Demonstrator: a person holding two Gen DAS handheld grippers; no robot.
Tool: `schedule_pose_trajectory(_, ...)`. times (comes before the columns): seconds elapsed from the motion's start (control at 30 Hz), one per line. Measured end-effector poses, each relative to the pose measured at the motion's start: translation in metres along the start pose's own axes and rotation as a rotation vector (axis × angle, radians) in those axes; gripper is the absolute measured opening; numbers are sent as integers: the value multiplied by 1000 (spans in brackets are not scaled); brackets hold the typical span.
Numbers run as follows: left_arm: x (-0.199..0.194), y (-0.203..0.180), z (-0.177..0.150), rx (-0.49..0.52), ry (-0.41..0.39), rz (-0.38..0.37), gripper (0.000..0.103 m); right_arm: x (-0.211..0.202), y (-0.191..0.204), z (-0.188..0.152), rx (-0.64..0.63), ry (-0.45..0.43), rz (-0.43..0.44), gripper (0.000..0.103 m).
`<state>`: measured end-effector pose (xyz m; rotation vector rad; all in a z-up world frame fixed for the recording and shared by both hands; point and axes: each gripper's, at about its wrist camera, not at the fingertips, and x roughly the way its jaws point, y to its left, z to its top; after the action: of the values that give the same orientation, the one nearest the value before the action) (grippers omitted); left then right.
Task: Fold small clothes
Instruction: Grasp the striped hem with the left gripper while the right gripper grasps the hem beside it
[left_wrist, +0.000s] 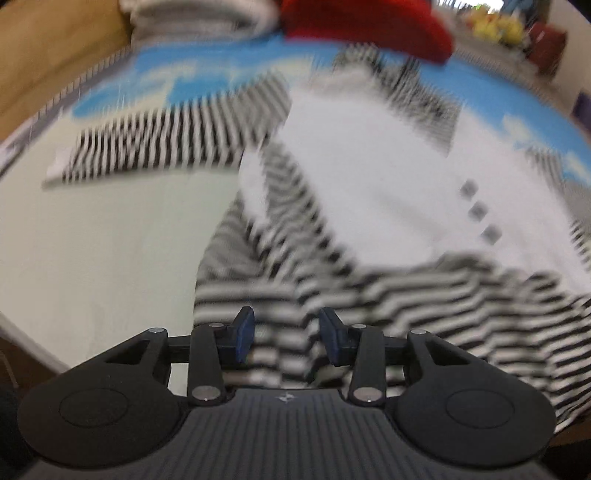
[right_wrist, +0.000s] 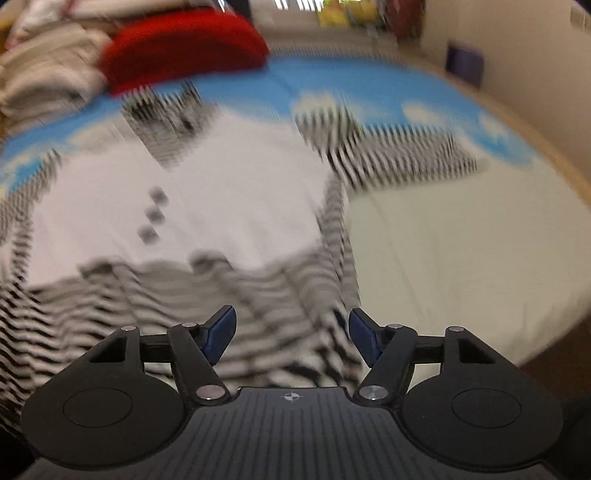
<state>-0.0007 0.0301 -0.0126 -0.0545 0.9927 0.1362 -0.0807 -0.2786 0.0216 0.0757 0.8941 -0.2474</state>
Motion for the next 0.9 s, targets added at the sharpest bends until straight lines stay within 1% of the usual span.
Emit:
schedule_pose_trajectory(0.03,8,2,-5,6,26,5,44,8,-4,-3,13,38,-21,69)
schedule_pose_trajectory(0.07,15,6,-9,17,49,0,40,13,-6,-6,20,62,-37,69)
schedule_pose_trajectory(0.1,18,11,-12,27,57,-1,22,17,-8,-9,26,77,-44,69)
schedule_pose_trajectory(0.13,20,18,-13,32,62,1,11,18,-10,-10,35,84,-44,69)
schedule_pose_trajectory(0.17,19,27,-14,15,57,15,6,19,-12,-11,43,86,-40,69)
schedule_pose_trajectory(0.23,15,45,-14,-24,45,71,5,18,-12,-11,48,89,-30,69)
schedule_pose_trajectory(0.27,16,51,-15,-29,49,81,5,19,-12,-11,50,95,-24,69)
schedule_pose_trajectory(0.3,15,53,-16,-20,59,73,5,19,-12,-11,52,101,-19,69)
schedule_pose_trajectory(0.37,13,52,-19,10,51,69,6,22,-13,-13,57,116,-14,69)
schedule_pose_trajectory(0.4,11,51,-19,13,43,70,9,23,-14,-14,60,122,-16,67)
schedule_pose_trajectory(0.47,5,51,-16,-15,17,73,11,25,-15,-16,72,139,-15,50)
schedule_pose_trajectory(0.5,-1,50,-13,-23,-2,75,15,26,-17,-16,83,148,-5,31)
schedule_pose_trajectory(0.53,-6,45,-10,-18,-25,79,15,26,-18,-17,94,156,9,19)
schedule_pose_trajectory(0.6,-15,36,-3,21,-86,86,16,24,-18,-18,101,150,25,12)
schedule_pose_trajectory(0.67,-21,23,2,58,-132,67,17,22,-15,-20,73,135,20,11)
schedule_pose_trajectory(0.7,-24,18,0,72,-138,50,20,20,-15,-20,65,131,17,11)
schedule_pose_trajectory(0.77,-21,13,-3,87,-122,6,22,18,-15,-21,58,126,18,10)
schedule_pose_trajectory(0.83,-9,16,-6,82,-57,-11,22,17,-16,-22,50,124,17,10)
schedule_pose_trajectory(0.9,9,21,-13,86,36,57,21,17,-16,-23,51,127,26,10)
